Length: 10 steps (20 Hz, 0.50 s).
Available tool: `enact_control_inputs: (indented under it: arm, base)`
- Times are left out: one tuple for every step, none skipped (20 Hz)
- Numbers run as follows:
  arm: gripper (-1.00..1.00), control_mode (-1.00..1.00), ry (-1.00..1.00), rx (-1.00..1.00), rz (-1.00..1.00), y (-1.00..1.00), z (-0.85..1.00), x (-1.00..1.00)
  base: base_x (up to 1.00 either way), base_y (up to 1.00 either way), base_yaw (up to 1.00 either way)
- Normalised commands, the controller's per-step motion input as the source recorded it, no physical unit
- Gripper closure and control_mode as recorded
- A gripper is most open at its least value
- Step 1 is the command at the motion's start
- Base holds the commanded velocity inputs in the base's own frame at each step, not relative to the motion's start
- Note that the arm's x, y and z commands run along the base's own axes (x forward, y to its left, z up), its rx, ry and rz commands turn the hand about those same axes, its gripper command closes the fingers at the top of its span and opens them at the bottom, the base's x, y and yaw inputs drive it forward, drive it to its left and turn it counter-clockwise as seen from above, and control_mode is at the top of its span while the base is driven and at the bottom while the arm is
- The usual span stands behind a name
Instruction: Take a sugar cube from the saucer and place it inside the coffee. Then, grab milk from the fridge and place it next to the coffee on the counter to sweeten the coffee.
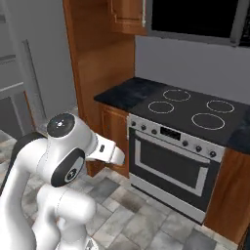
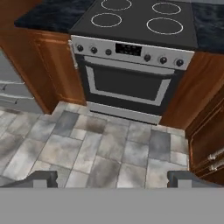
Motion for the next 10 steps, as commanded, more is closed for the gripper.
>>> enact_control_inputs:
  arm:
    - [-1.0,1.0,0.0,0.0,0.0,0.0,0.0,0.0]
    - [-1.0,1.0,0.0,0.0,0.0,0.0,0.0,0.0]
    - [-1.0,1.0,0.0,0.0,0.0,0.0,0.0,0.0]
    - [-1.0,1.0,0.0,0.0,0.0,0.0,0.0,0.0]
    - [-1.0,1.0,0.0,0.0,0.0,0.0,0.0,0.0]
    - [-1.0,1.0,0.0,0.0,0.0,0.0,0.0,0.0]
    - [-1.0,1.0,0.0,0.0,0.0,0.0,0.0,0.0]
    - [-1.0,1.0,0.0,0.0,0.0,0.0,0.0,0.0]
    - [-1.0,1.0,0.0,0.0,0.0,0.0,0.0,0.0]
    - [-1.0,1.0,0.0,0.0,0.0,0.0,0.0,0.0]
  base:
    - [0.19,0.26,0.88]
    - [0.49,0.36,0.76]
    - [0.67,0.34,0.71]
    - [0.95,0.41,0.63]
    - [1.0,0.61,0.54]
    - [1.0,0.69,0.5]
    - [1.0,0.88,0.44]
    - [1.0,1.0,0.4]
    - [1.0,1.0,0.33]
    - [1.0,1.0,0.28]
